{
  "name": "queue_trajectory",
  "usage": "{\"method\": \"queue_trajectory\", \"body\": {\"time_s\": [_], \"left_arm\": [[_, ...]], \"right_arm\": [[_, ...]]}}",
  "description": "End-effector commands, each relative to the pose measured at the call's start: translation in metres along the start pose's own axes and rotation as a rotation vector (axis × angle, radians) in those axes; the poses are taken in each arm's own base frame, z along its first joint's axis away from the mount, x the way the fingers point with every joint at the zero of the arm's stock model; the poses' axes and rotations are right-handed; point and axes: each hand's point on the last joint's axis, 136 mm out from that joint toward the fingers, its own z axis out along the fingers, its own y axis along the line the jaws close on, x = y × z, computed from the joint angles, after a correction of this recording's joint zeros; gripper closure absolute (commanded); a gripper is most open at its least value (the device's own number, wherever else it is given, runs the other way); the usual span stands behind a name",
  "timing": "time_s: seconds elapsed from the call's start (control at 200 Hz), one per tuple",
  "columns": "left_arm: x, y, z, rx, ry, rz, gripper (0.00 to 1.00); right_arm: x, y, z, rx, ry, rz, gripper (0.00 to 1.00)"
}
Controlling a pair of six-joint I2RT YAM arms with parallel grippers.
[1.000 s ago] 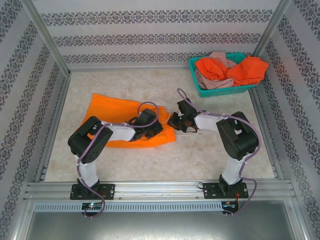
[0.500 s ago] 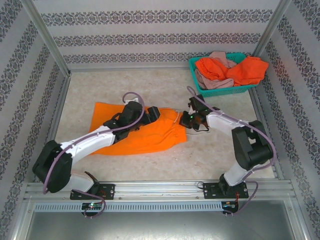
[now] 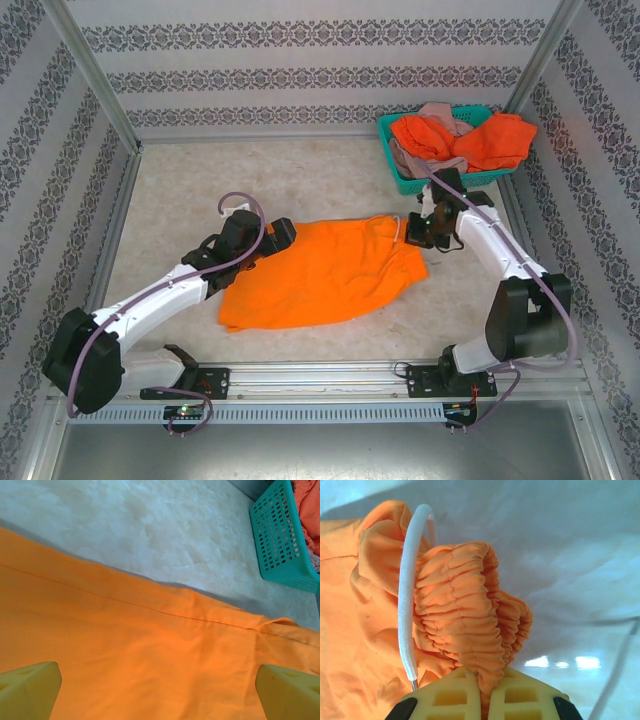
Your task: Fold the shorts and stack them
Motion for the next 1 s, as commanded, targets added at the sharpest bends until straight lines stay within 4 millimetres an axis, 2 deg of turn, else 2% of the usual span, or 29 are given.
{"method": "queue_trajectory", "body": {"time_s": [0.0,0.115,0.3,0.54,0.674,0.774,0.994], "left_arm": [[0.0,0.011,-0.004,-0.03,-0.001,0.016,0.0],[0.001,0.01,-0.004,-0.02,0.001,0.015,0.0],[0.002,0.009,-0.004,-0.011,0.006,0.013,0.0],[0.007,0.014,-0.004,-0.014,0.012,-0.002,0.0],[0.007,0.017,-0.007,-0.017,0.009,-0.003,0.0],[0.008,0.019,-0.007,-0.018,0.004,-0.006,0.0],[0.011,0.02,-0.005,-0.014,0.013,-0.012,0.0]], "right_arm": [[0.005,-0.027,-0.035,0.15,0.024,-0.1,1.0],[-0.007,-0.049,-0.057,0.257,-0.009,-0.111,1.0],[-0.022,-0.072,-0.085,0.365,-0.044,-0.113,1.0],[-0.04,-0.083,-0.115,0.463,-0.096,-0.121,1.0],[-0.05,-0.077,-0.137,0.506,-0.128,-0.118,1.0],[-0.056,-0.064,-0.149,0.542,-0.159,-0.153,1.0],[-0.058,-0.034,-0.154,0.661,-0.151,-0.232,1.0]]}}
